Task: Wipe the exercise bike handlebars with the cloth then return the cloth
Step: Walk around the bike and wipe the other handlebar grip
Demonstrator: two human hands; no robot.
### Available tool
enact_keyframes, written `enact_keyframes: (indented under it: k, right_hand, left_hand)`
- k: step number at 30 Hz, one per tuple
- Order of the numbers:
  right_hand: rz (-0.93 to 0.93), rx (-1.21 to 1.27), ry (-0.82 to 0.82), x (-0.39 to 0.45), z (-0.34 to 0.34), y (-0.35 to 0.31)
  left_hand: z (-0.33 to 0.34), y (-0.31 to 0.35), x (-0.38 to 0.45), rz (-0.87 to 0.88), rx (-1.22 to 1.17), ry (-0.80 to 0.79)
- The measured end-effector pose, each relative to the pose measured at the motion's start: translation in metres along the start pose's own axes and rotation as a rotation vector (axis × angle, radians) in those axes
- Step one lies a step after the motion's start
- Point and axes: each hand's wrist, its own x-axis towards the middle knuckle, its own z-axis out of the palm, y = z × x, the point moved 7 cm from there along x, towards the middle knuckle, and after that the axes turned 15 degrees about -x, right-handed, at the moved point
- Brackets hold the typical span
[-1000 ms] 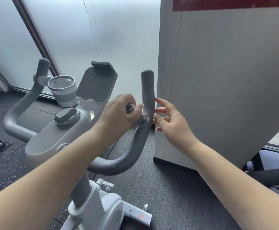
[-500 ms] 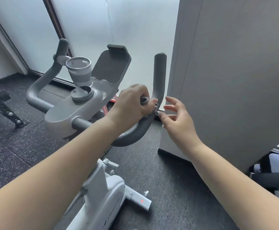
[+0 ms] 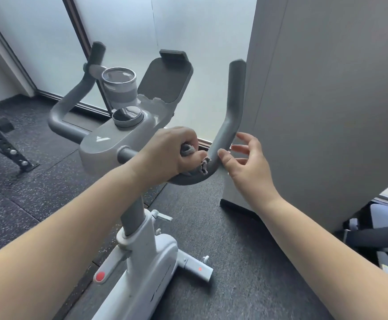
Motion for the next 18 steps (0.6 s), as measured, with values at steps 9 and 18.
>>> enact_keyframes:
  k: [9,18]
  right_hand:
    - [0.142,-0.047,0.2,-0.029,0.018,-0.003]
    - [0.184,-0.134,0.252,-0.044,0.027,-0.016]
  left_hand:
    - [-0.023,-0.014,-0.017,0.122,-0.059,-0.065]
    - [-0.073,-0.052,-0.019,0.137,0.038,-0.05]
